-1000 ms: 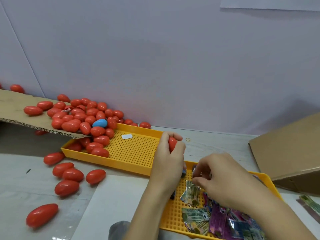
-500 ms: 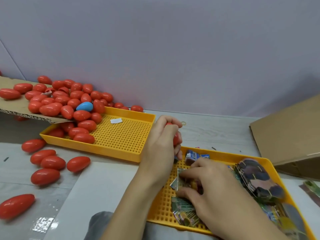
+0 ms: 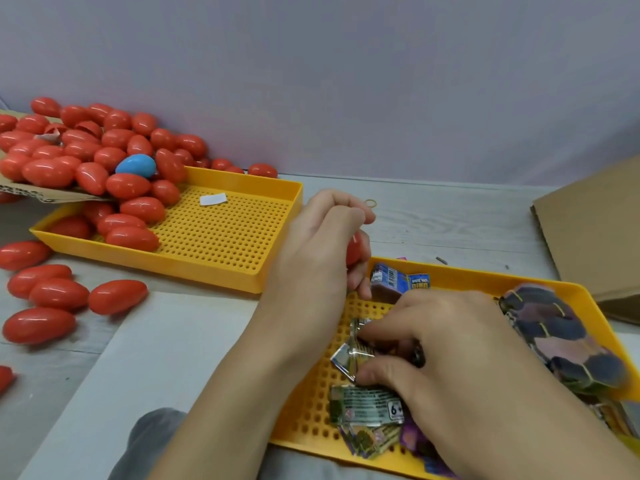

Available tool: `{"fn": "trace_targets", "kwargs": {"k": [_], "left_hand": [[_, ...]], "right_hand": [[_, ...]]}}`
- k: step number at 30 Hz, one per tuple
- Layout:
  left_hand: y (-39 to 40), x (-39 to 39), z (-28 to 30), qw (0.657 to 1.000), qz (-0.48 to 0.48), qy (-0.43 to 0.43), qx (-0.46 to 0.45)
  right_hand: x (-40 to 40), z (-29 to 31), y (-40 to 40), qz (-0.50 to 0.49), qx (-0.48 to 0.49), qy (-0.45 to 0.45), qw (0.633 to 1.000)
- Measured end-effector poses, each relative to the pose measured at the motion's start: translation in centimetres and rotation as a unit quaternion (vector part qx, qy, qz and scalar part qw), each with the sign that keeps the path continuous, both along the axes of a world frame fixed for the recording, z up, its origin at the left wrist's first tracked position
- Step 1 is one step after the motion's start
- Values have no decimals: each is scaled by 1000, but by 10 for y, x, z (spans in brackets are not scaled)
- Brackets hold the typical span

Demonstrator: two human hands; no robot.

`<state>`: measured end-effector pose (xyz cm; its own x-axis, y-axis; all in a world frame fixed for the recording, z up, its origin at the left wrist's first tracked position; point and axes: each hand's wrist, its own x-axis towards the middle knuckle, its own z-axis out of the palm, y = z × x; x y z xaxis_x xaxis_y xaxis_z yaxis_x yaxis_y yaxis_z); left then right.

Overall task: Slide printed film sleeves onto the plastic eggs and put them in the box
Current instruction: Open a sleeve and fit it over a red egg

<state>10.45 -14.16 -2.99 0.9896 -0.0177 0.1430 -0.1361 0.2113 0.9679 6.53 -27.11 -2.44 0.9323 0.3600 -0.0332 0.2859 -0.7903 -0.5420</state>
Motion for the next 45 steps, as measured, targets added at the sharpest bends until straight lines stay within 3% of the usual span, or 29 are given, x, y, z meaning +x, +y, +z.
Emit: {"fn": "trace_targets", "kwargs": {"k": [5, 13, 20, 27, 33, 39, 43, 45], "left_hand": [[1, 2, -2, 1000, 5, 9, -5], [0, 1, -2, 1000, 5, 10, -4], [0, -1, -1, 1000, 4, -2, -2], [0, -5, 1, 993, 55, -50, 93], [-2, -13, 7, 983, -15, -81, 167], [1, -11, 5, 987, -54, -57, 139], [2, -11, 2, 981, -82, -54, 166], [3, -11, 1, 975, -94, -46, 194]], "right_hand": [[1, -2, -1, -53, 102, -7, 993], [-2, 7, -4, -26, 81, 33, 996], [-2, 16, -15, -111, 179, -7, 977], [6, 17, -29, -147, 284, 70, 945], [11, 8, -36, -136, 435, 148, 878], [13, 12, -36, -135, 586, 244, 761], [15, 13, -36, -152, 612, 221, 744], [17, 10, -37, -179, 599, 162, 763]]}}
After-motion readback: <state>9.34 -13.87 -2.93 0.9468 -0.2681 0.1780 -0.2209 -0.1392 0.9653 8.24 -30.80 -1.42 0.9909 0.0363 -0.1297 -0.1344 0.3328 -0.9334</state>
